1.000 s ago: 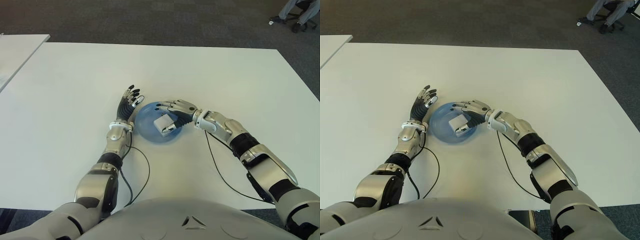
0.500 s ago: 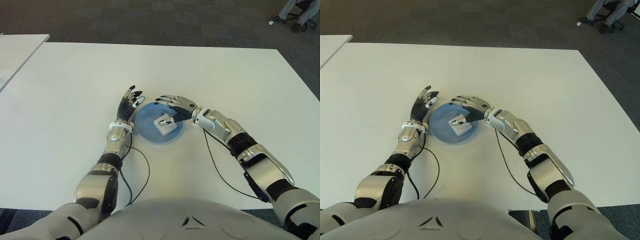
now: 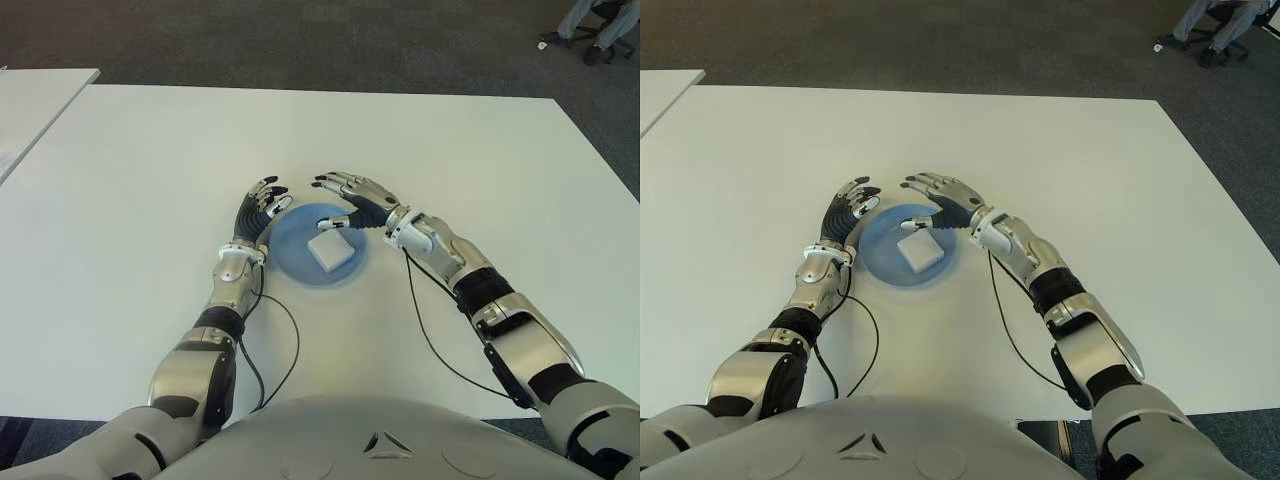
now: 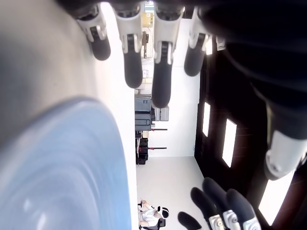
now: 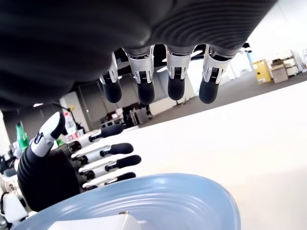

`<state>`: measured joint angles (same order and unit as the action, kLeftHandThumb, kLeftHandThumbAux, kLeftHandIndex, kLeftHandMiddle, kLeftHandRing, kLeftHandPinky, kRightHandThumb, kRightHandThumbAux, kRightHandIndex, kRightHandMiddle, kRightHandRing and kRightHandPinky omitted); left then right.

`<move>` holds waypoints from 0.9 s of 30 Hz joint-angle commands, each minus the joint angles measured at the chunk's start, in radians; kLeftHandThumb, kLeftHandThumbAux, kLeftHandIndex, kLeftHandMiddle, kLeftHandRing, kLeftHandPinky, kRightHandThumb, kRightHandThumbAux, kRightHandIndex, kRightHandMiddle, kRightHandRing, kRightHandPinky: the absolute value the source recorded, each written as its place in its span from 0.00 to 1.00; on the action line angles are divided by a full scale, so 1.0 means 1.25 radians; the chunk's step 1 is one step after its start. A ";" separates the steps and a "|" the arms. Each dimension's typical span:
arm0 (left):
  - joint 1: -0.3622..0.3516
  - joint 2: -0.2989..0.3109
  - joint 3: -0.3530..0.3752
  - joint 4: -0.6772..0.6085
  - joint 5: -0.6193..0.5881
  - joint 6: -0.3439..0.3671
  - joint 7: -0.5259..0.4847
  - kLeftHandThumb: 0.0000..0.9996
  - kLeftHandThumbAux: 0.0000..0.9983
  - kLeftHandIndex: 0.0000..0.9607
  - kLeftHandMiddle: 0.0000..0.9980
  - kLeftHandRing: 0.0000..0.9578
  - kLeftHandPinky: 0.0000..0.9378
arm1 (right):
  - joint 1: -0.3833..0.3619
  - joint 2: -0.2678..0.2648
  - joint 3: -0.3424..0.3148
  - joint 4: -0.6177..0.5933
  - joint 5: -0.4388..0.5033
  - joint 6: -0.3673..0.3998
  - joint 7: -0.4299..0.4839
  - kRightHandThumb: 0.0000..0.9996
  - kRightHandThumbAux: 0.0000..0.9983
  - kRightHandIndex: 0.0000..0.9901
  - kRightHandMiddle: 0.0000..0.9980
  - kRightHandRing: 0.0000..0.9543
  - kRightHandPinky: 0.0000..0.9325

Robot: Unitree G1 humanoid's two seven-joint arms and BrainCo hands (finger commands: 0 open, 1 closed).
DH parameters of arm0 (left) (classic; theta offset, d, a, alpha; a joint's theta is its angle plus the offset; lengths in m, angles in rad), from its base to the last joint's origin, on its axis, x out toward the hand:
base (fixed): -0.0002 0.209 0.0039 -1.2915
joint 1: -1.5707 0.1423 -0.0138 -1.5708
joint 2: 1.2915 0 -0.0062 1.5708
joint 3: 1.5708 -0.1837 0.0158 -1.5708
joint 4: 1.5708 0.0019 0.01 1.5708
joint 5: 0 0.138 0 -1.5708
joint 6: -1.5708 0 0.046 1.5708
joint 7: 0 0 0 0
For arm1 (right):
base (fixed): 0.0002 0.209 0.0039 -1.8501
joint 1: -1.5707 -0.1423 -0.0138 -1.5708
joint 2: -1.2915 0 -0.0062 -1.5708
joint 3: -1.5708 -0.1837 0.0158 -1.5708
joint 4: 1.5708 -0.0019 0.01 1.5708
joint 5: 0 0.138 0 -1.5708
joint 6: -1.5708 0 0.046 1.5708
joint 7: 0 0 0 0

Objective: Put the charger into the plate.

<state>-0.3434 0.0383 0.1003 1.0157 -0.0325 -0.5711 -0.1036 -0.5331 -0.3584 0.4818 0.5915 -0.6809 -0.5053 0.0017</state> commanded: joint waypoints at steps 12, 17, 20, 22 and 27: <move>0.049 -0.001 -0.007 0.014 0.008 0.062 0.004 0.00 0.59 0.22 0.30 0.19 0.01 | -0.033 0.053 -0.188 0.086 0.252 0.101 0.065 0.19 0.15 0.00 0.00 0.00 0.00; 0.053 0.004 -0.007 0.013 0.012 0.056 0.006 0.00 0.58 0.22 0.32 0.22 0.07 | -0.007 0.101 -0.290 0.063 0.385 0.145 0.061 0.15 0.26 0.00 0.00 0.00 0.00; 0.053 0.006 -0.007 0.013 0.013 0.056 0.007 0.00 0.57 0.21 0.33 0.24 0.09 | 0.005 0.115 -0.331 0.064 0.437 0.158 0.064 0.13 0.32 0.00 0.00 0.00 0.00; 0.055 0.007 -0.007 0.013 0.013 0.055 0.006 0.00 0.57 0.21 0.33 0.24 0.11 | 0.011 0.121 -0.346 0.063 0.455 0.164 0.066 0.12 0.36 0.00 0.00 0.00 0.00; 0.056 0.010 -0.006 0.017 0.014 0.052 0.007 0.00 0.56 0.21 0.34 0.26 0.13 | 0.082 0.195 -0.429 0.099 0.554 0.103 0.026 0.03 0.55 0.00 0.00 0.00 0.00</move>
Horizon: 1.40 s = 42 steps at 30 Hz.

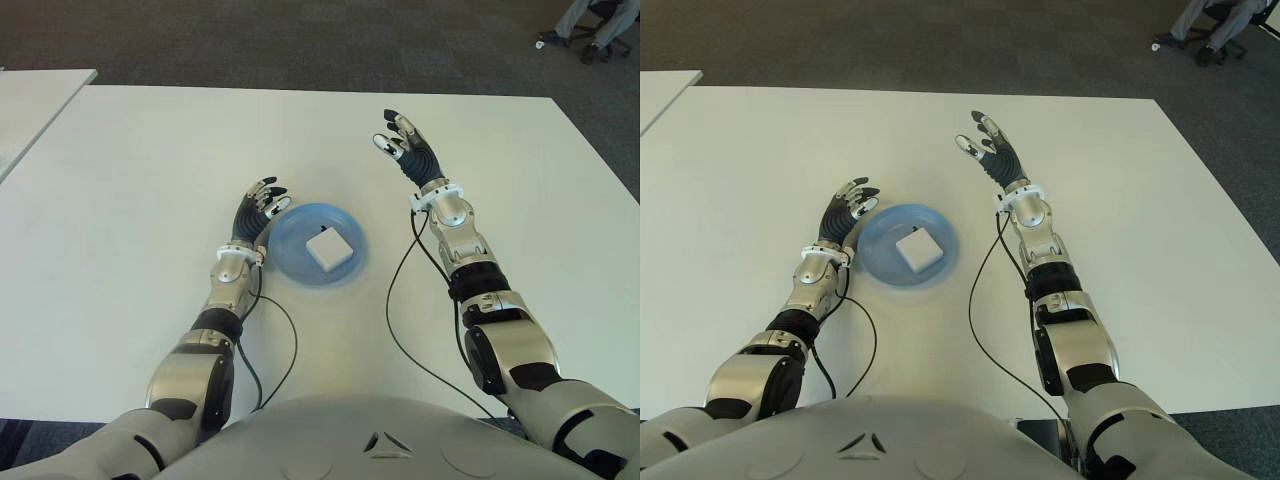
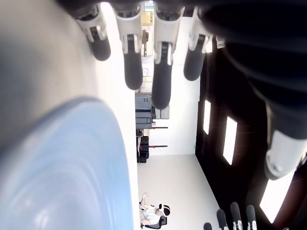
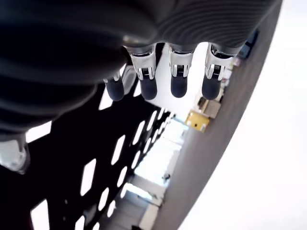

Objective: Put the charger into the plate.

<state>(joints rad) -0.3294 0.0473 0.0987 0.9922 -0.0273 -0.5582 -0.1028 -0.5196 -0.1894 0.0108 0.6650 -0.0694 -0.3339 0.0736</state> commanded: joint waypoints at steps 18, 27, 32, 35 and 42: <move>0.051 0.007 0.019 0.039 -0.016 0.031 0.003 0.00 0.57 0.16 0.29 0.27 0.19 | 0.129 0.160 -0.096 0.089 0.125 -0.138 -0.012 0.00 0.76 0.01 0.01 0.00 0.00; 0.069 0.014 0.032 0.012 -0.030 0.023 -0.001 0.00 0.57 0.09 0.15 0.13 0.08 | 0.147 0.167 -0.110 0.191 0.138 -0.182 0.033 0.00 0.73 0.06 0.06 0.01 0.02; 0.073 0.034 0.046 -0.022 -0.042 0.043 -0.009 0.00 0.56 0.05 0.10 0.08 0.04 | 0.150 0.163 -0.116 0.230 0.139 -0.190 0.060 0.00 0.72 0.07 0.07 0.02 0.03; 0.082 0.039 0.049 -0.055 -0.047 0.058 -0.011 0.00 0.56 0.04 0.08 0.06 0.03 | 0.152 0.162 -0.119 0.233 0.138 -0.191 0.070 0.00 0.72 0.07 0.08 0.03 0.03; 0.104 0.045 0.059 -0.118 -0.063 0.084 -0.002 0.00 0.55 0.02 0.06 0.03 0.01 | 0.151 0.157 -0.125 0.243 0.137 -0.187 0.090 0.00 0.71 0.07 0.08 0.04 0.05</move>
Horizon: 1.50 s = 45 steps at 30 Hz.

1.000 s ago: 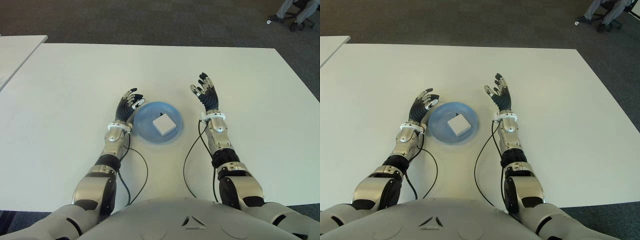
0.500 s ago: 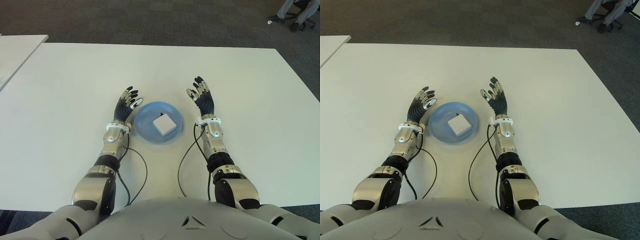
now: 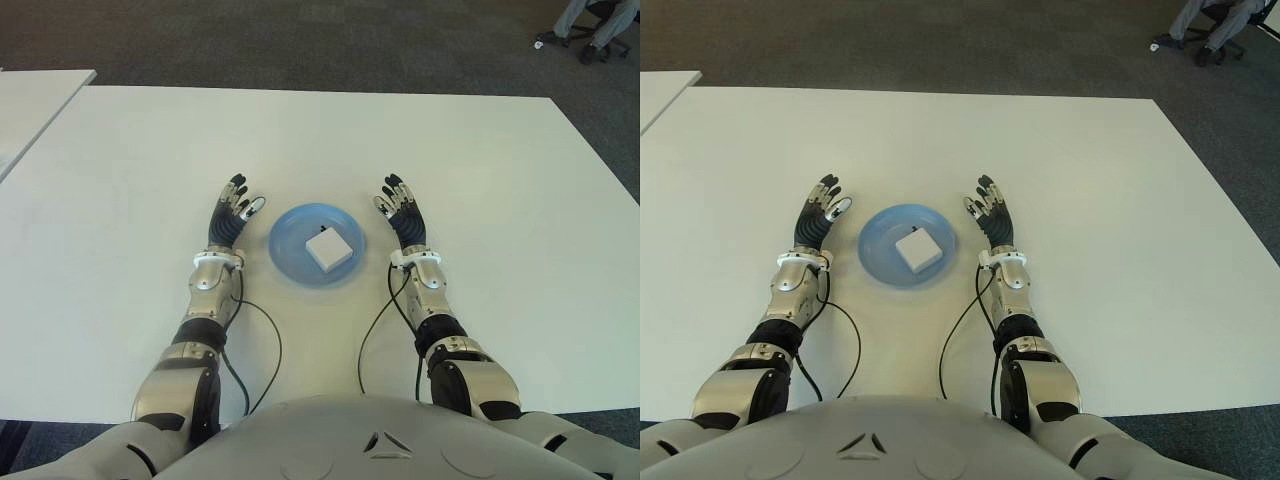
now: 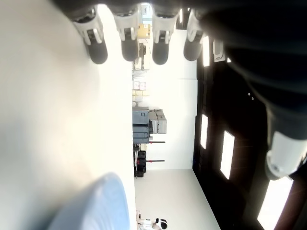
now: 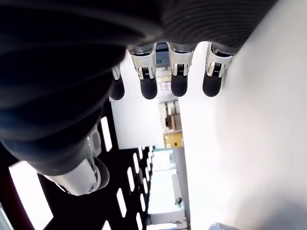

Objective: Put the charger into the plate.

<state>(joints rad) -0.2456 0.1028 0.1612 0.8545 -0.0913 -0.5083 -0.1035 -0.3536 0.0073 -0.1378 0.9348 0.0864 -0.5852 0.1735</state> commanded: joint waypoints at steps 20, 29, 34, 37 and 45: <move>0.070 -0.005 0.028 -0.061 -0.032 0.046 -0.003 0.00 0.56 0.00 0.06 0.03 0.00 | 0.032 -0.012 0.004 0.030 -0.001 0.032 0.023 0.00 0.68 0.06 0.09 0.05 0.06; 0.082 -0.009 0.025 -0.078 -0.035 0.047 0.000 0.00 0.56 0.00 0.07 0.04 0.03 | 0.030 -0.026 0.007 0.035 -0.005 0.047 0.033 0.00 0.66 0.05 0.08 0.05 0.04; 0.088 -0.012 0.024 -0.087 -0.036 0.050 0.002 0.00 0.57 0.00 0.07 0.05 0.04 | 0.032 -0.030 0.010 0.031 -0.007 0.055 0.035 0.00 0.65 0.04 0.08 0.05 0.04; 0.091 -0.012 0.024 -0.092 -0.036 0.052 0.002 0.00 0.57 0.01 0.07 0.05 0.04 | 0.031 -0.032 0.013 0.031 -0.009 0.061 0.033 0.00 0.65 0.04 0.07 0.04 0.04; 0.099 -0.013 0.021 -0.107 -0.039 0.061 -0.002 0.00 0.57 0.01 0.07 0.04 0.02 | 0.030 -0.035 0.022 0.029 -0.017 0.077 0.023 0.00 0.65 0.03 0.07 0.04 0.05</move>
<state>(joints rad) -0.1508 0.0970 0.1884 0.7094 -0.1373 -0.4671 -0.1034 -0.3557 -0.0361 -0.1151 0.9400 0.0743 -0.5432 0.2109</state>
